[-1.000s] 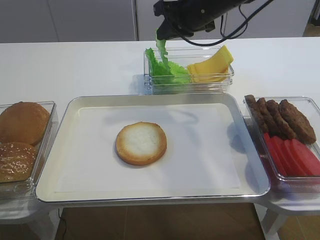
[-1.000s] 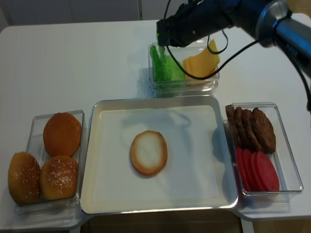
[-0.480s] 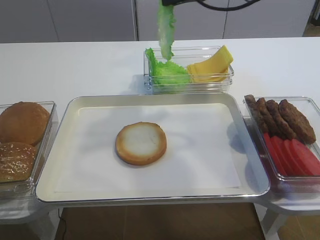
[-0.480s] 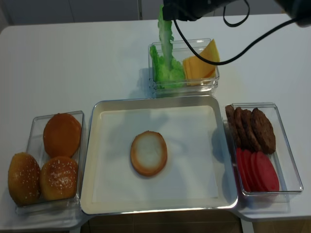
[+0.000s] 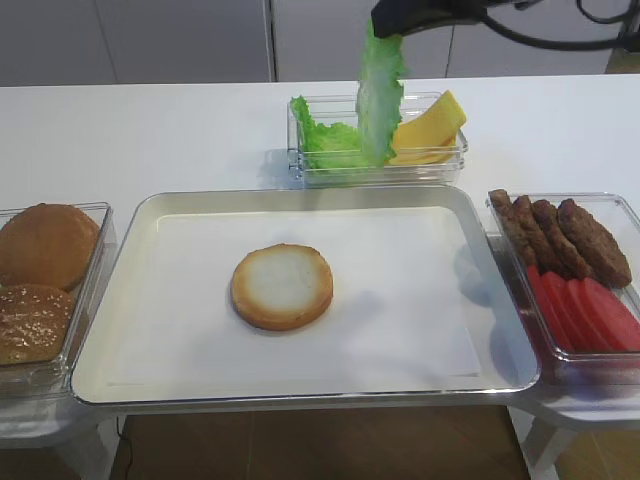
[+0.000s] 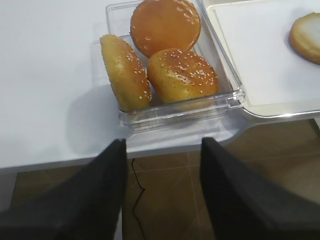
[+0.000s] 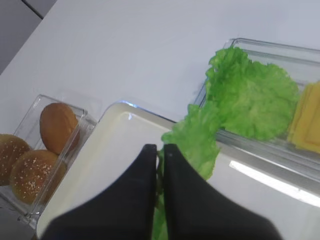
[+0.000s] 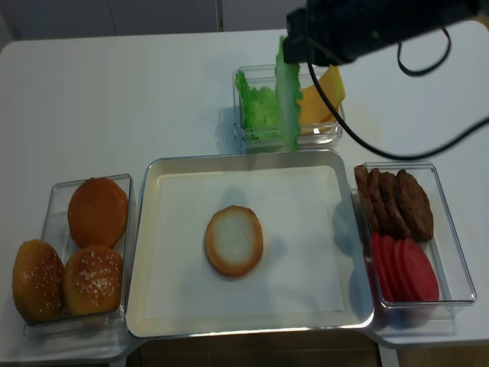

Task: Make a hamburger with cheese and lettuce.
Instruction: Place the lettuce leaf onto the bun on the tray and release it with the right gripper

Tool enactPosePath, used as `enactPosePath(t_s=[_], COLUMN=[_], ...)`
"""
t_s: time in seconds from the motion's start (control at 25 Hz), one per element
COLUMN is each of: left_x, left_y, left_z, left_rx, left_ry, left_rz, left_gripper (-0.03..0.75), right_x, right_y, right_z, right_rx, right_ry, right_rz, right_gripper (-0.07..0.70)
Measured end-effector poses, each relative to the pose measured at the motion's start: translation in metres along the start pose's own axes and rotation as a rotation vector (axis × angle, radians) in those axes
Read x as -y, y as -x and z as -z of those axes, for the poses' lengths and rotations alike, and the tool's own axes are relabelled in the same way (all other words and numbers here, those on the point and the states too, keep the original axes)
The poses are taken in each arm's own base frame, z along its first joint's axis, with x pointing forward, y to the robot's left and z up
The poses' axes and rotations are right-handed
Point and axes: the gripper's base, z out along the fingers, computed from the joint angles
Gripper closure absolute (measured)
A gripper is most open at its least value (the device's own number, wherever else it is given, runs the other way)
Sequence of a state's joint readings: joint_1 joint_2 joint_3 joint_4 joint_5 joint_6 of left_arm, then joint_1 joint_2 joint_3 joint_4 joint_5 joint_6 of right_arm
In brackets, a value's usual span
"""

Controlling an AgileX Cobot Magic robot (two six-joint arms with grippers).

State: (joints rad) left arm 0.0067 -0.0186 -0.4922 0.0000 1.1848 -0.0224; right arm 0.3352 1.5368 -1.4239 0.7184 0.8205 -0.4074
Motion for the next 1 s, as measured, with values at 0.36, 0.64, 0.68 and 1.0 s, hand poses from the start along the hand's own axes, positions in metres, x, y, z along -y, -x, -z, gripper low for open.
enactPosePath(t_s=[0.36, 0.64, 0.68, 1.0], left_x=[0.0, 0.0, 0.0, 0.0], left_y=[0.0, 0.0, 0.0, 0.0], left_z=[0.0, 0.0, 0.0, 0.0], left_rx=[0.0, 0.0, 0.0, 0.0], left_ry=[0.0, 0.0, 0.0, 0.0], left_rz=[0.0, 0.0, 0.0, 0.0], left_gripper=[0.356, 0.356, 0.356, 0.356], right_x=[0.002, 0.004, 0.004, 0.001], right_y=[-0.042, -0.068, -0.072, -0.081], right_z=[0.006, -0.013, -0.016, -0.041], right_rx=[-0.056, -0.078, -0.08, -0.106], right_ry=[-0.008, -0.019, -0.02, 0.0], right_rz=[-0.065, -0.1, -0.104, -0.11], right_gripper=[0.585, 0.585, 0.585, 0.585])
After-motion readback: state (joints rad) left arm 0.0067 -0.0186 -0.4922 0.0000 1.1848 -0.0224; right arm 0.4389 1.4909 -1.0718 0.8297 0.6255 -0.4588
